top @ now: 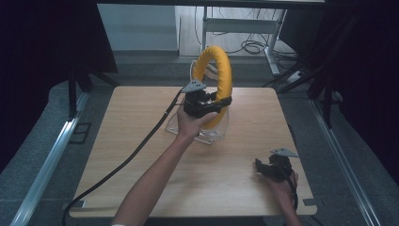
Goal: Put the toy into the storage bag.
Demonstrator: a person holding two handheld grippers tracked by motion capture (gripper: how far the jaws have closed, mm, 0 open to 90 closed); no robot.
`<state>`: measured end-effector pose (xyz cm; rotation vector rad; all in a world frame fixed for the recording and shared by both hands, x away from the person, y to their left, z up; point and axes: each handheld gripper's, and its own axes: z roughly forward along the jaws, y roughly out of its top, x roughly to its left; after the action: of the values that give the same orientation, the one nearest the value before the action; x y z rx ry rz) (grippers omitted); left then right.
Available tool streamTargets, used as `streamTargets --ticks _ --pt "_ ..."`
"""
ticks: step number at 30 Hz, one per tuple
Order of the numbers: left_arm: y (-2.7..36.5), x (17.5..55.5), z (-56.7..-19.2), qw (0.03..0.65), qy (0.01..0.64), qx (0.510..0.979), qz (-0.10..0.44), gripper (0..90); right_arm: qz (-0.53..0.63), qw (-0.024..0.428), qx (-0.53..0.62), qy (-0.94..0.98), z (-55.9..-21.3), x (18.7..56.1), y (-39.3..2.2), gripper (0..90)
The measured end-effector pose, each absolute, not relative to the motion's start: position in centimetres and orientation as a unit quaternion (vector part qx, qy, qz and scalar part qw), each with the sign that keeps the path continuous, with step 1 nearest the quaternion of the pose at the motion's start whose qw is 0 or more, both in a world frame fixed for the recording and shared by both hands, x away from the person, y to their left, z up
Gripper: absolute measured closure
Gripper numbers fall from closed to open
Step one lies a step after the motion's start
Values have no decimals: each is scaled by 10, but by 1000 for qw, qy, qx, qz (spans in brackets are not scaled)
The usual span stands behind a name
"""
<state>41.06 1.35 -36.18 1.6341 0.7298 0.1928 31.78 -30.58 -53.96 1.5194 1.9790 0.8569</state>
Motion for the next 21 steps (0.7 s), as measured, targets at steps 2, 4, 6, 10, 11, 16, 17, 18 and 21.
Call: streamTargets --ticks 2,4,6,10,11,16,17,18,21 --pt "14 413 -365 618 323 713 83 513 315 249 558 727 -540 318 -306 249" --pt "14 415 -368 615 326 713 83 512 315 249 558 727 -540 318 -306 248" --pt "13 416 -370 613 330 713 81 512 315 249 558 727 -540 318 -306 249" --pt "11 420 -375 610 339 712 78 511 315 249 558 726 -540 318 -306 249" --pt "11 421 -376 607 341 713 77 511 315 249 558 727 -540 318 -306 249" --pt "10 424 -382 601 346 716 79 511 315 249 558 727 -540 318 -306 248" --pt "9 424 -383 599 347 717 78 511 315 249 558 727 -540 318 -306 249" --pt "9 425 -384 598 348 718 78 511 315 249 558 727 -540 318 -306 249" --pt "10 427 -389 595 359 715 79 508 315 249 558 726 -540 318 -306 249"
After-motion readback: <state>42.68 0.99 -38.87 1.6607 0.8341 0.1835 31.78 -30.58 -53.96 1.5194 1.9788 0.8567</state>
